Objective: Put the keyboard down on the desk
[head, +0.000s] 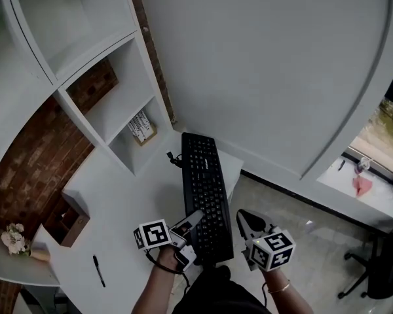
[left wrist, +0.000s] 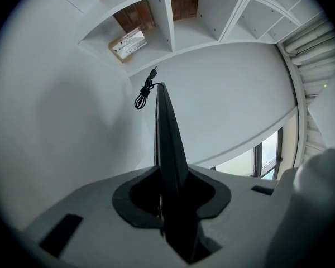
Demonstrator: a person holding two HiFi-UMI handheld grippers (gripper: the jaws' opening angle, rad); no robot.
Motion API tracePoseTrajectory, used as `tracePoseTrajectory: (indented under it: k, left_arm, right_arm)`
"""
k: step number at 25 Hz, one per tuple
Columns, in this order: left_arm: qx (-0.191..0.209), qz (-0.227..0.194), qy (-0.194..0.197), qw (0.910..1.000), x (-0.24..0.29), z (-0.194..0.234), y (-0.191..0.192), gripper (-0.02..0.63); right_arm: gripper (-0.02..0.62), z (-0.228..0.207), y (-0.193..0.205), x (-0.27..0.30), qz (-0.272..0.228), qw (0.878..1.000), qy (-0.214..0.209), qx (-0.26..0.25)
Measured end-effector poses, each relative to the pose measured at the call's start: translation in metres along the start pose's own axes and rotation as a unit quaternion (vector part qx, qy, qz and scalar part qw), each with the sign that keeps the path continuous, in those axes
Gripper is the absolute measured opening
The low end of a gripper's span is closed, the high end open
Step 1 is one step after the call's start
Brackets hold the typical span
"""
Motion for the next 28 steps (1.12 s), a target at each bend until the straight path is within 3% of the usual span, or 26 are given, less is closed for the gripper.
tracePoseTrajectory:
  k: [28]
  left_arm:
    - [-0.029,0.012,-0.008,0.9995,0.068,0.080,-0.082,0.103]
  right_arm:
    - [0.005,-0.019,0.015,0.108,0.053,0.998,0.015,0.000]
Point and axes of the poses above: the fingertips, and each gripper's own axes: x forward along the fingers, z to its left, y out of its underside, the point moved 6 cm from there along -x, backward along the fingers, and after that the axes turned 12 degrees about -z, right-handed, at the moved point
